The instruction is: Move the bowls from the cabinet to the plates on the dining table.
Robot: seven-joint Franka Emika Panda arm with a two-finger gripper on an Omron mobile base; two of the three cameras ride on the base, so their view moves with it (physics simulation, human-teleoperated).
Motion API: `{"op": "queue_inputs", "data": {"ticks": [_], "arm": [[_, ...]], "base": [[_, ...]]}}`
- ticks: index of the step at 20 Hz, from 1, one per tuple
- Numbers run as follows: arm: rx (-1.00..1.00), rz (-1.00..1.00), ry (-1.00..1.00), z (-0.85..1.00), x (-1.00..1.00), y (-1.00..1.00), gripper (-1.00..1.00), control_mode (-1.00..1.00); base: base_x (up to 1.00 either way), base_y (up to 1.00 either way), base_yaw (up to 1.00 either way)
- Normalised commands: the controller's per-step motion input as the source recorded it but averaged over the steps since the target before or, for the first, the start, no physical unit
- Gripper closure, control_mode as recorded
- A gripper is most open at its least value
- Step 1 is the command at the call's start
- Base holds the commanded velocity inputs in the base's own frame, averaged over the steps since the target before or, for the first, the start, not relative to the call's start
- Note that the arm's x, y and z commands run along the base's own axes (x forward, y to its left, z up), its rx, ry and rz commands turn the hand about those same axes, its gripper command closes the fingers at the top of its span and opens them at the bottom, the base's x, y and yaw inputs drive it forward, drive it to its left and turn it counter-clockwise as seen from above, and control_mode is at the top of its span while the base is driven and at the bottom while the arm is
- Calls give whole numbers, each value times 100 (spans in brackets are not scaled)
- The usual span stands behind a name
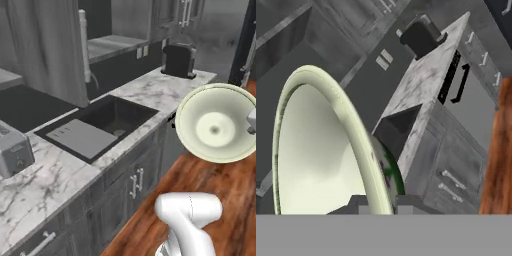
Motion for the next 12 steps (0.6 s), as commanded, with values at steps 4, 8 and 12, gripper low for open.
{"op": "queue_inputs", "data": {"ticks": [4,8,12], "arm": [[0,0,0,0,0,0,100,100],[0,0,0,0,0,0,100,100],[0,0,0,0,0,0,100,100]], "base": [[0,-37,-41],[0,-32,-39],[0,-27,-40]]}}
